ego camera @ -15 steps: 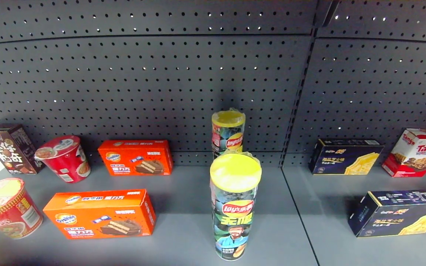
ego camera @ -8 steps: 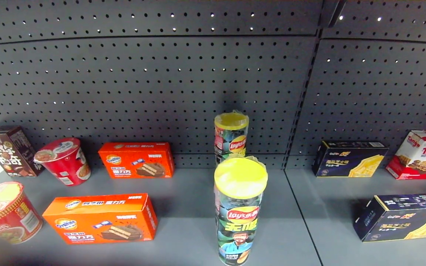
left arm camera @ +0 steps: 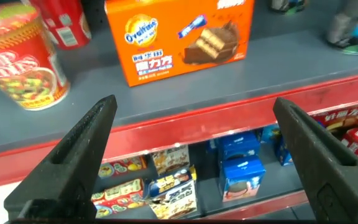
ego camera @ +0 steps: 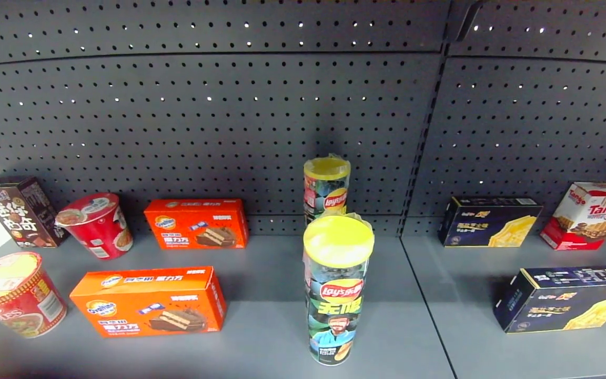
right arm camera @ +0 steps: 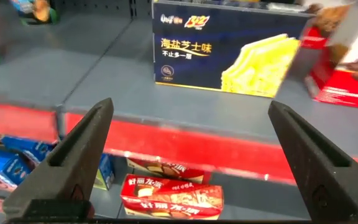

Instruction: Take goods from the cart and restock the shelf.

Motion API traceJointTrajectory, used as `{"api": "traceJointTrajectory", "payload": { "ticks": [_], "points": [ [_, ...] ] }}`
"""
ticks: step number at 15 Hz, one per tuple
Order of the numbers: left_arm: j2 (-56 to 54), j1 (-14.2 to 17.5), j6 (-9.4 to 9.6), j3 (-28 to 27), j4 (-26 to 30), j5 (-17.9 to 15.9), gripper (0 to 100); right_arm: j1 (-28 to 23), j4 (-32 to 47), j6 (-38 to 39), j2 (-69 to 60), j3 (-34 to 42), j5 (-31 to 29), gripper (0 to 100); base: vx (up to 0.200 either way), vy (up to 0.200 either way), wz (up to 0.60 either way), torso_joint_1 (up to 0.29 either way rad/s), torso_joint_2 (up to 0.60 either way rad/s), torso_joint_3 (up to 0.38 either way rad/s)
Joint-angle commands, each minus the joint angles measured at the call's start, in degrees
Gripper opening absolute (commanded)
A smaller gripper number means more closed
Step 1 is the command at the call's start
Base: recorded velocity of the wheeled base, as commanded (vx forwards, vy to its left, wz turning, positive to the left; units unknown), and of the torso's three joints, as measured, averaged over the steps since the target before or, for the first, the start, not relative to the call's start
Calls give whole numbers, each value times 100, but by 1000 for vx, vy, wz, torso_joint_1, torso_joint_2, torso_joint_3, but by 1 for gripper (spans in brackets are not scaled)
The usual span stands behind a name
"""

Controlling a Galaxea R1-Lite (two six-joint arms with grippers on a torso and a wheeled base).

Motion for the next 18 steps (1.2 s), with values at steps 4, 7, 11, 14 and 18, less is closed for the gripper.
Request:
{"api": "traceJointTrajectory", "payload": {
  "ticks": [4, 7, 11, 14, 18],
  "points": [
    [-2, 3, 0, -8, 2, -1, 100, 1, 3, 16, 18, 1, 11, 100, 0, 0, 0, 0, 0, 0],
    [-2, 3, 0, -8, 2, -10, 100, 1, 3, -2, 9, 1, 2, 100, 0, 0, 0, 0, 0, 0],
    [-2, 3, 9, 1, 2, -10, 100, 1, 3, -2, 9, 1, 2, 100, 0, 0, 0, 0, 0, 0],
    [-2, 3, 9, 1, 2, -1, 100, 1, 3, -11, 9, 1, 2, 100, 0, 0, 0, 0, 0, 0],
    [-2, 3, -18, -8, 2, -1, 100, 1, 12, -28, 9, 1, 2, 100, 0, 0, 0, 0, 0, 0]
  ]
}}
